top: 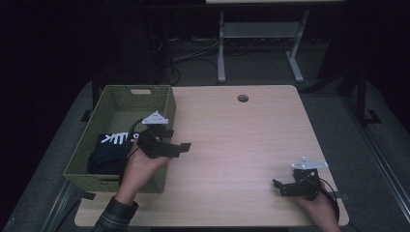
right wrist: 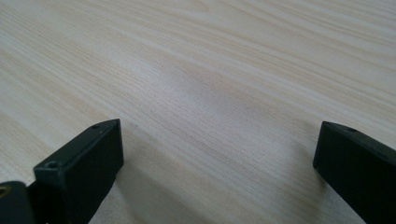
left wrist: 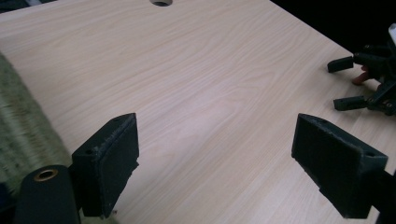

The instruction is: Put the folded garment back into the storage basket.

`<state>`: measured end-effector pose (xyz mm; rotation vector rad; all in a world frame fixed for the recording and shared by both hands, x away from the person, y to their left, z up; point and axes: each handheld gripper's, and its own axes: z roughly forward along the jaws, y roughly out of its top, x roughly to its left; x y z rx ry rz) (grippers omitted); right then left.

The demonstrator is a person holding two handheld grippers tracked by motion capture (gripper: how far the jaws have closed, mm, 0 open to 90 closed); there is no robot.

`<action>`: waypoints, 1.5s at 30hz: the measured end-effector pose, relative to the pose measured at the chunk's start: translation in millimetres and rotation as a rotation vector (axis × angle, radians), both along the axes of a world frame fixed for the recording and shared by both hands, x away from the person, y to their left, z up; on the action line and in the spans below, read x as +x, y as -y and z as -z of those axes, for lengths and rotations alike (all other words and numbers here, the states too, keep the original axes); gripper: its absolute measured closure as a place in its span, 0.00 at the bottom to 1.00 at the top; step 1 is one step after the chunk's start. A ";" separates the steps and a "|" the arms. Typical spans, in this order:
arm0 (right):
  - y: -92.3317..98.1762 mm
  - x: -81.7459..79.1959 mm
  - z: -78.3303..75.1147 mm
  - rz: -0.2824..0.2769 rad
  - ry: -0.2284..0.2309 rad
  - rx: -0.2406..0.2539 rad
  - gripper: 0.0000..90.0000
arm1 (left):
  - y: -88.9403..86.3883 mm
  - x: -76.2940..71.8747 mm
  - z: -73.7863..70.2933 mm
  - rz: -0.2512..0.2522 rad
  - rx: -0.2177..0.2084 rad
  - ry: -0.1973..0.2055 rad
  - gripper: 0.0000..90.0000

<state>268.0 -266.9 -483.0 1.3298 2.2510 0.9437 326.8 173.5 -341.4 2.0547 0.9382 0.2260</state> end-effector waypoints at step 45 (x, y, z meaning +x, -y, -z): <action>-0.1 0.0 0.1 0.000 0.000 -0.001 0.02 | 83.0 -19.3 124.8 0.081 0.148 0.075 0.15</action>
